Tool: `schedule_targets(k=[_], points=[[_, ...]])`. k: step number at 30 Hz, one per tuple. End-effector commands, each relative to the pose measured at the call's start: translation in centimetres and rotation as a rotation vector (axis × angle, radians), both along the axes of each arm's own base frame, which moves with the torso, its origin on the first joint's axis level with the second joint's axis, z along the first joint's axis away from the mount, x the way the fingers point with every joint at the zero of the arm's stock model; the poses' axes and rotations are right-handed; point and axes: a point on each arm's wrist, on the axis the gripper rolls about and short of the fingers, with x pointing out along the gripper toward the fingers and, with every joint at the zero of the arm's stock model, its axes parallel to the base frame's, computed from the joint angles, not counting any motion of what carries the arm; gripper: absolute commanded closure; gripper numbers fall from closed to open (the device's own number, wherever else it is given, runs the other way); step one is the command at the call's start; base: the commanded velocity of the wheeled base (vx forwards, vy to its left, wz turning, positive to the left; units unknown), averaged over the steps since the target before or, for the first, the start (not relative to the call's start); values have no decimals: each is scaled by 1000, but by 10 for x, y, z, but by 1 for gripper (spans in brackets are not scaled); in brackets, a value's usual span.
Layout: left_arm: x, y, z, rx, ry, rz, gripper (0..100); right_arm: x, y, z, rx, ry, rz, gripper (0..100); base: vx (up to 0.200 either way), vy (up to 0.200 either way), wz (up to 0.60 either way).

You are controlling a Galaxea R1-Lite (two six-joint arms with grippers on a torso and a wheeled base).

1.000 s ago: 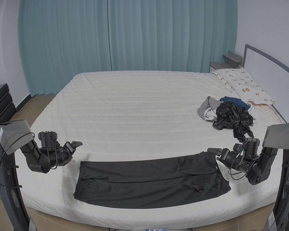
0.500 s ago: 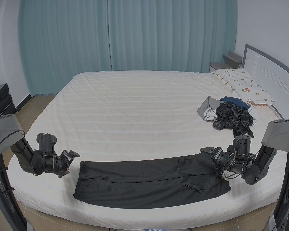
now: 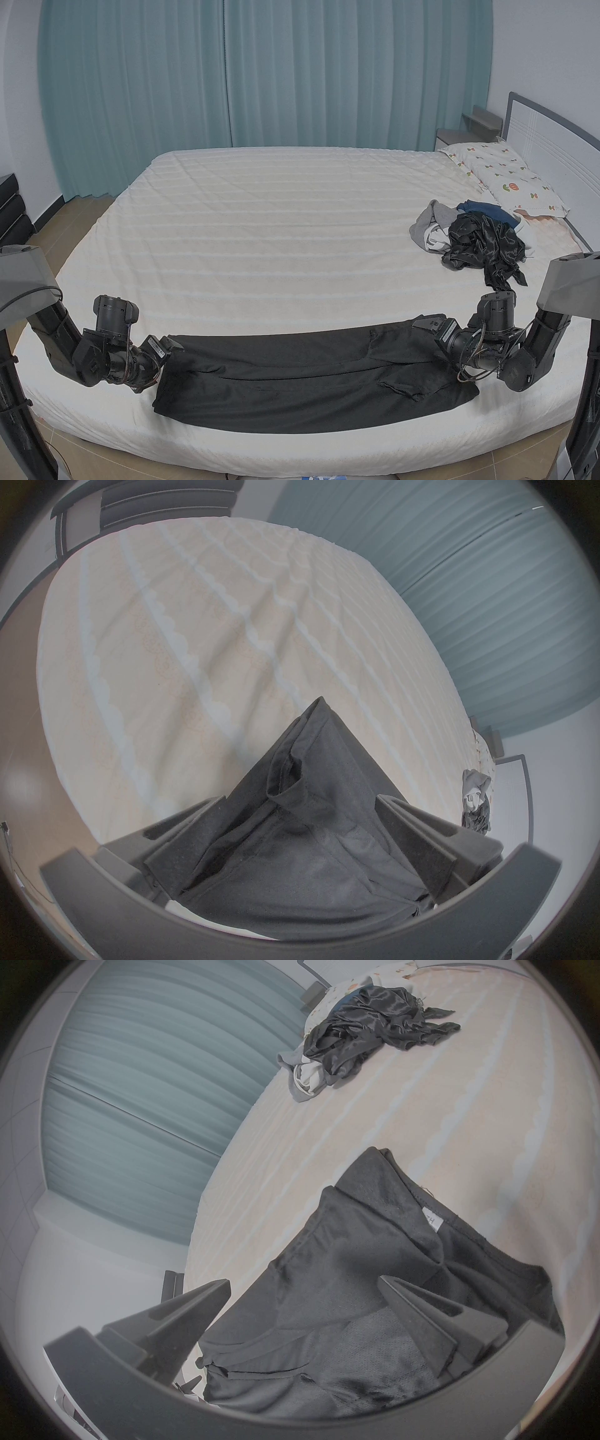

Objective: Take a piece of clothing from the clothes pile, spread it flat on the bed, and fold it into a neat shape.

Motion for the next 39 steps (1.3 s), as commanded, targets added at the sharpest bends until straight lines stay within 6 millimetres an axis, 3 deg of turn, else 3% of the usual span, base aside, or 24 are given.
schedule_targets(k=[1, 19, 20, 39], points=[[2, -1, 0, -2, -9, 0, 0, 0, 0, -3, -2, 9, 2, 0, 0, 0, 0], [10, -11, -16, -10, 3, -8, 0, 0, 3, -4, -8, 9, 0, 0, 0, 0, 0], [10, -11, -16, -11, 3, -7, 100, 0, 3, -4, -10, 10, -1, 0, 0, 0, 0], [11, -9, -3, 11, -74, 50, 100, 1, 10, -2, -9, 62, -29, 0, 0, 0, 0]])
